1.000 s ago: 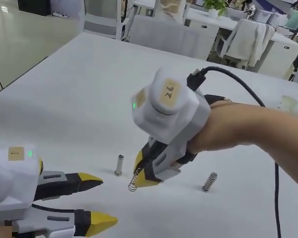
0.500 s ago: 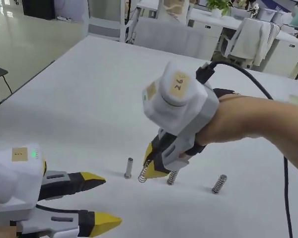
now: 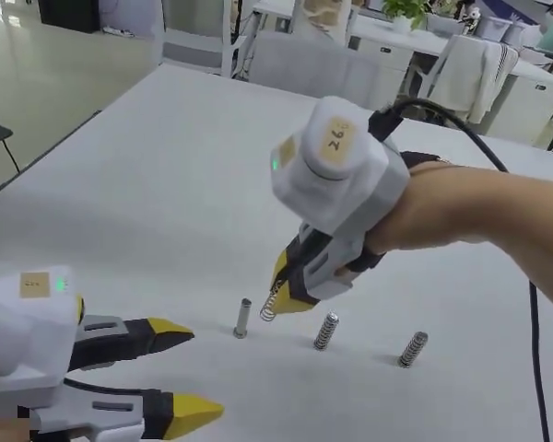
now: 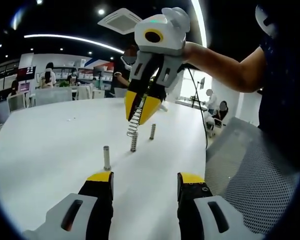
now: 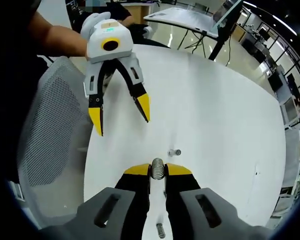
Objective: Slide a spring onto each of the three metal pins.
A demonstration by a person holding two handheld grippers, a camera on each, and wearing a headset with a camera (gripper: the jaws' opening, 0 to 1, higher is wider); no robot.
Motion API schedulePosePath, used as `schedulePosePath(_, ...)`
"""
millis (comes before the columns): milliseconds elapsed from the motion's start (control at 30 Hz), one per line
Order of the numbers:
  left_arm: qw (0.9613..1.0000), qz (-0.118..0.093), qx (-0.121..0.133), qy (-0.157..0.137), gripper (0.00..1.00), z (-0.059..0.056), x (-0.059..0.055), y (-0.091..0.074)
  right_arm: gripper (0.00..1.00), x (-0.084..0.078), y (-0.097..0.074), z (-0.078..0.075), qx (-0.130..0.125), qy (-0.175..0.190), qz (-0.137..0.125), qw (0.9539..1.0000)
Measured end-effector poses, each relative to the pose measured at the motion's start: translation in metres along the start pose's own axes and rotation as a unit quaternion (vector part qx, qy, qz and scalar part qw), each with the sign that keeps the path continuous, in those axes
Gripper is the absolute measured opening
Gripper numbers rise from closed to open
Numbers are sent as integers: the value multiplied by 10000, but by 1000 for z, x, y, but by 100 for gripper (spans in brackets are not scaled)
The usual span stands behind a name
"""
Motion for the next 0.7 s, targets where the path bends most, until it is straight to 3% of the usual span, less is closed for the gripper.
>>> schedulePosePath(700,9999,20,32,-122,47,9,-2,-1,8,2,16,-30,-44,72,60,9999)
Point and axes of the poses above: the centre of the closed fingertips' face, and the gripper's own axes: y roughly forward along the fingers, z roughly to its left, x roughly out of its top, the point moved 8 cm from there along -y, roughly backward along the fingers, and after that the axes turned 10 degrees about -y, right-handed, at the moved point
